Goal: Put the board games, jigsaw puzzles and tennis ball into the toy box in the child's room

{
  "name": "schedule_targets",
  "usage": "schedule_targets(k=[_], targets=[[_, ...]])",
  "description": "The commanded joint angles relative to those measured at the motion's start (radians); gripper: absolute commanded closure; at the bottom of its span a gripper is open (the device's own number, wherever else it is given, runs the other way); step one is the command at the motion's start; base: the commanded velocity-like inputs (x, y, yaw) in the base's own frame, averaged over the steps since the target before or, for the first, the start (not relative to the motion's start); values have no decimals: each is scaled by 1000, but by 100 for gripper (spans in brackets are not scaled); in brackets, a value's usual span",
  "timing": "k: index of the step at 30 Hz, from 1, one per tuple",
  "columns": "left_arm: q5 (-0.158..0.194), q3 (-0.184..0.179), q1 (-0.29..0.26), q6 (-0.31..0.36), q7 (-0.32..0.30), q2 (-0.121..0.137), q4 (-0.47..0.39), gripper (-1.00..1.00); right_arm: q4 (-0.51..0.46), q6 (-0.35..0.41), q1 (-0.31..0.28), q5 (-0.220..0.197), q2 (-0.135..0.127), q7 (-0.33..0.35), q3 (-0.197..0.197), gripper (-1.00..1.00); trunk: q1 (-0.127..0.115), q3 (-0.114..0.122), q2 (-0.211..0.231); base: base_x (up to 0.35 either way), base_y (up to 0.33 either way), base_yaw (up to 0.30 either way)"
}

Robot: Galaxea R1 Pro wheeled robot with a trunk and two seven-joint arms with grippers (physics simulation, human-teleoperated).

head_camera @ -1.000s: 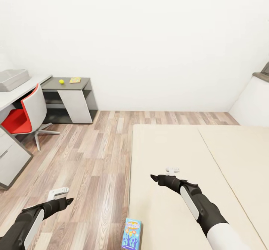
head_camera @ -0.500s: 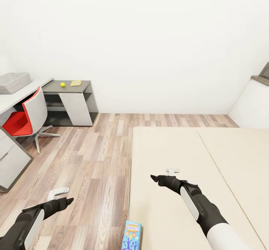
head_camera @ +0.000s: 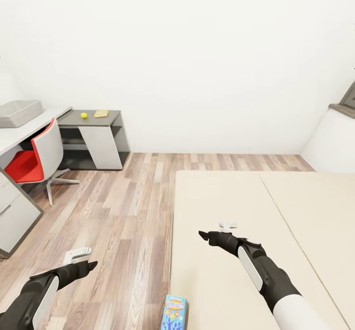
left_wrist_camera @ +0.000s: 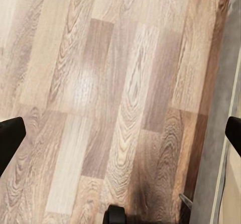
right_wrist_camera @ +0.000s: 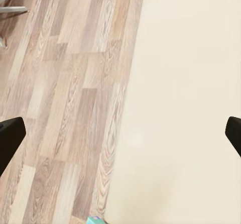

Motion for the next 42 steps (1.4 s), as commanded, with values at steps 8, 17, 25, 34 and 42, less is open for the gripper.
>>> schedule_targets(k=[8, 17, 25, 34, 42], targets=[[4, 2, -1, 7, -2, -1, -1, -100, -1, 5, -1, -6, -1, -1, 2, -100, 1, 11, -2, 0, 0, 0], [4, 2, -1, 7, -2, -1, -1, -100, -1, 5, -1, -6, -1, -1, 2, -100, 1, 25, -2, 0, 0, 0], [4, 2, -1, 7, -2, -2, -1, -100, -2, 5, -1, -6, -1, -1, 2, -100, 1, 37, -2, 0, 0, 0], [4, 2, -1, 7, -2, -2, -1, -100, -3, 5, -1, -7, -1, 0, 2, -100, 1, 51, -2, 0, 0, 0], [4, 2, -1, 7, -2, -3, -1, -100, -3, 5, -1, -7, -1, 0, 2, -100, 1, 64, -2, 0, 0, 0]])
